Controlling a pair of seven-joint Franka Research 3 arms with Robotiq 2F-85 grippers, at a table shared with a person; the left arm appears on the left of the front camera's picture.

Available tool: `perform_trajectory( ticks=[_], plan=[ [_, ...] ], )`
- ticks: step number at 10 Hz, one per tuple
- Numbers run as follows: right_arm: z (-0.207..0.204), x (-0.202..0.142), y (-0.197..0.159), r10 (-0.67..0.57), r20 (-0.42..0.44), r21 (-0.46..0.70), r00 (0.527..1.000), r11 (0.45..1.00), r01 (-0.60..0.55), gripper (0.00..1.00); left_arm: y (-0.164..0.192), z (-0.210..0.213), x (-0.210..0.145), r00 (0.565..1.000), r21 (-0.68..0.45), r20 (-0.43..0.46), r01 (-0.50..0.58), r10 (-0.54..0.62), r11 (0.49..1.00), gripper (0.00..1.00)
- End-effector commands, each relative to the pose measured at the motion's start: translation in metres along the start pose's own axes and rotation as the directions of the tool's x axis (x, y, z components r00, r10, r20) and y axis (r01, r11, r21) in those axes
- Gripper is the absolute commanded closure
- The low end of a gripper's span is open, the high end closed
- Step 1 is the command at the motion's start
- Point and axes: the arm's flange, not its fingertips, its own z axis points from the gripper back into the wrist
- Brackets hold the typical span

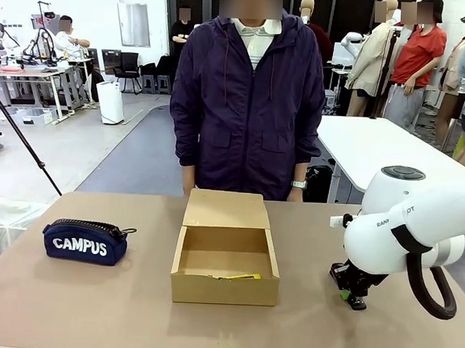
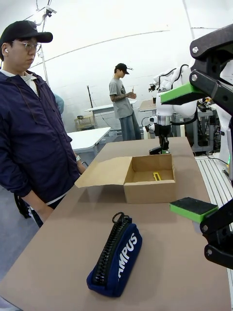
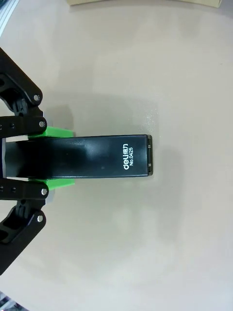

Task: Pack the items into the box.
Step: Pick up the item specified by the human and place it in the Mailer Box.

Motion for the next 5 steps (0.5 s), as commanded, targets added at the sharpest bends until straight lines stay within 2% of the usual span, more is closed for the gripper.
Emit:
perform_trajectory(
  ticks=[1, 3, 4, 5],
  plan=[
    [0.004, -0.024, -0.004, 0.017, 0.009, 0.029, 1.000, 0.999, -0.017, 1.00, -0.001, 0.000, 0.000, 1.000, -0.020, 0.007, 0.000, 0.000, 1.000, 0.00],
    [0.014, -0.024, -0.004, 0.030, 0.024, 0.061, 0.999, 0.998, -0.031, 1.00, -0.001, 0.000, 0.000, 1.000, -0.020, 0.007, 0.000, 0.000, 1.000, 0.00],
    [0.033, -0.024, -0.006, 0.027, 0.026, 0.051, 0.999, 0.998, -0.029, 1.00, -0.001, 0.000, 0.000, 1.000, -0.020, 0.007, 0.000, 0.000, 1.000, 0.00],
    [0.069, -0.024, -0.010, 0.026, 0.027, 0.026, 0.999, 0.999, -0.026, 1.00, -0.001, 0.000, 0.000, 1.000, -0.020, 0.007, 0.000, 0.000, 1.000, 0.00]
  ],
)
